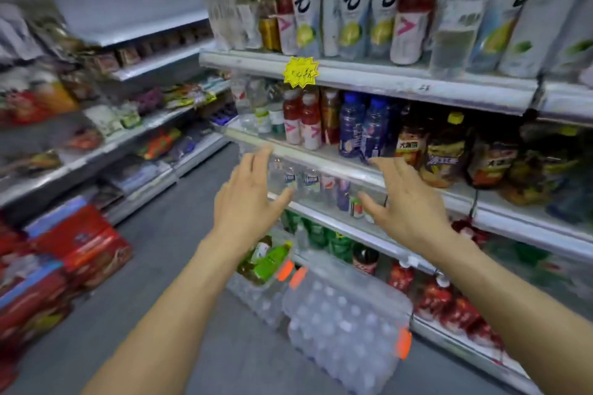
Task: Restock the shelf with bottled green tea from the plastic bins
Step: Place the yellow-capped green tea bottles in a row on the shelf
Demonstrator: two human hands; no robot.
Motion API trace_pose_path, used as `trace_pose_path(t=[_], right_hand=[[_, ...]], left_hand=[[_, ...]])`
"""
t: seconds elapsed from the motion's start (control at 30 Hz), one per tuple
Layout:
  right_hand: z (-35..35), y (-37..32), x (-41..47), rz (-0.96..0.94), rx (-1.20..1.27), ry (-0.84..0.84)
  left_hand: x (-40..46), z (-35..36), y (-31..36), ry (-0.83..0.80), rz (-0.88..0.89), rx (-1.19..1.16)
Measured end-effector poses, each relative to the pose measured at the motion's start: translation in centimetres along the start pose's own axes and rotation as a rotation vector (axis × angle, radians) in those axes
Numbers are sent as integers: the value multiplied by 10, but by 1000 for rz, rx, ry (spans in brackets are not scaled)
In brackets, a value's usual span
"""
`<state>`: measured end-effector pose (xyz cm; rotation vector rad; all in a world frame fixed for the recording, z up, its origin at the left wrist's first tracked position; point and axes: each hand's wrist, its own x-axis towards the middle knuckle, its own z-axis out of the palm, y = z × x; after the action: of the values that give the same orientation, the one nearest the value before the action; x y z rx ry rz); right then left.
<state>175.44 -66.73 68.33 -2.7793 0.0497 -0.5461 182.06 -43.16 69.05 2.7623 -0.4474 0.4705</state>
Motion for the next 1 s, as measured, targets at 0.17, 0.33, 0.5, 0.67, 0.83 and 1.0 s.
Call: trace_pose_path(t=[0.17,0.33,0.5,0.67,0.83,1.0], right_hand=[[84,-15,34,49,83,-224],[174,-21,83,167,174,-410],[266,-21,122,350,332,-596],[344,-20,151,551,360,-731],[423,-25,152,719,387,-835],[505,-40,139,950,413,-865]], left_hand=[[11,45,-74,-121,-151,-107],[53,105,-145,-263,-272,-149],[101,174,-206,-467,-400,-200],[114,239,-260,-613,-529,-326],[111,303,-321,-737,-587,-355],[117,366,-378,-895,-562,-391]])
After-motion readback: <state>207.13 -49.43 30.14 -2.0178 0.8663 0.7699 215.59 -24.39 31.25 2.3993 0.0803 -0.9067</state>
